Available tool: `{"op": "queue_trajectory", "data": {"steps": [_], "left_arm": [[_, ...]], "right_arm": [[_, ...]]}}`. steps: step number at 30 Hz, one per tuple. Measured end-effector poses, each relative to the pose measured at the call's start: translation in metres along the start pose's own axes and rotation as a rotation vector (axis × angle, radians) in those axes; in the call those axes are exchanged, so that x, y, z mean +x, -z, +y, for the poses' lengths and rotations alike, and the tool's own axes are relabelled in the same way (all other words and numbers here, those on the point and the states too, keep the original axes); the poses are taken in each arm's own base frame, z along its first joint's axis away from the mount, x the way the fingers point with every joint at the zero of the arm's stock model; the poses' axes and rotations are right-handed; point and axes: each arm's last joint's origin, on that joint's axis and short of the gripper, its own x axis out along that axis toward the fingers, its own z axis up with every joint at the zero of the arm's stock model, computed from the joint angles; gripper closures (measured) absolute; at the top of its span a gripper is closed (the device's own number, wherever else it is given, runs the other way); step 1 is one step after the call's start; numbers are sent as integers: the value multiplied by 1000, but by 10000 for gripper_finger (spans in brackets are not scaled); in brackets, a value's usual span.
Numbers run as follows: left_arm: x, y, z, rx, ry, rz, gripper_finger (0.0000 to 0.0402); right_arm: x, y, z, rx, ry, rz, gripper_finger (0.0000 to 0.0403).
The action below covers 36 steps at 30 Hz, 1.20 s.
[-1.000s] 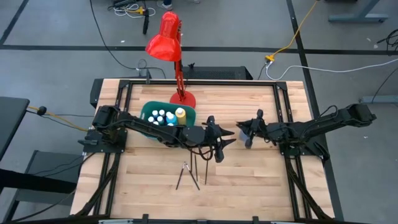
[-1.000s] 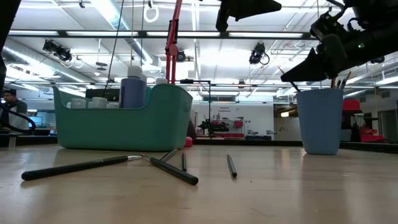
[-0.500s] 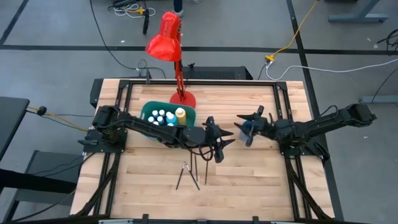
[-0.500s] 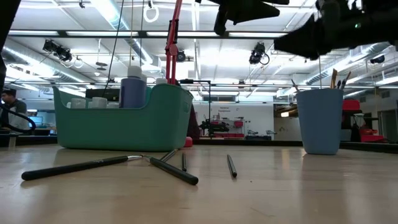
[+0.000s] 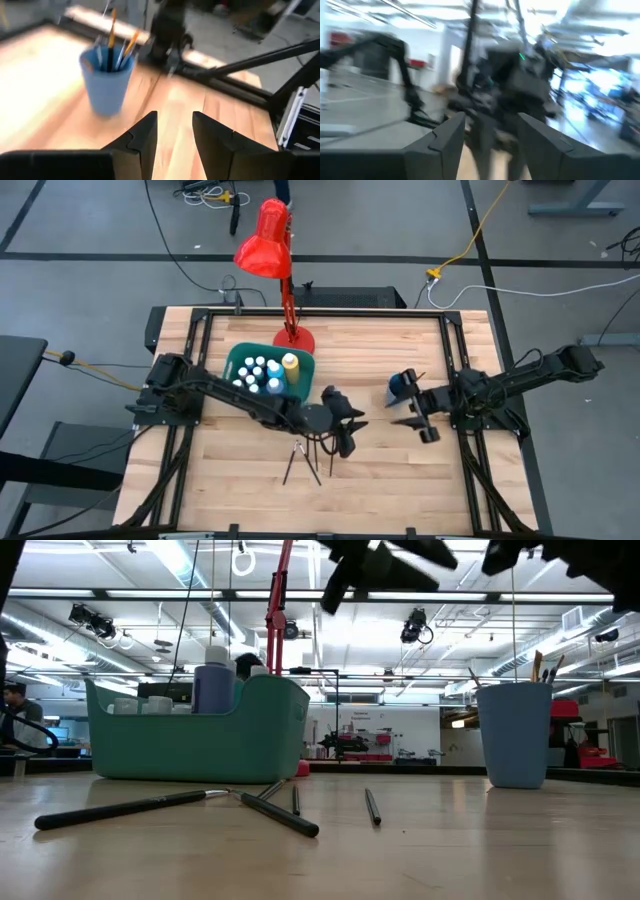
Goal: Pick & Place Paint Supplies
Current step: Put the black silver paint brush into the blue cup
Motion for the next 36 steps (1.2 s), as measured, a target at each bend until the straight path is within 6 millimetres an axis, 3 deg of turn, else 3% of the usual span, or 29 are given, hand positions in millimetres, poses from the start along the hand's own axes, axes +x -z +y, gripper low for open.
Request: {"op": "queue_trajectory", "data": {"steps": [6, 14, 24, 29, 36], "left_arm": [[-9, 22, -7, -102, -49, 150, 267], [-26, 48, -22, -207, -84, 321, 267], [-65, 97, -38, -335, -297, 574, 267], [-78, 125, -39, -381, -423, 585, 267], [-76, 160, -34, -441, -516, 526, 267]], "right_arm": [[0, -2, 2, 22, -88, -33, 213], [-1, 12, 5, 131, -124, 118, 213], [-1, 12, 5, 139, -123, 121, 213], [-1, 12, 5, 139, -121, 121, 213], [-1, 12, 5, 137, -113, 117, 213]]}}
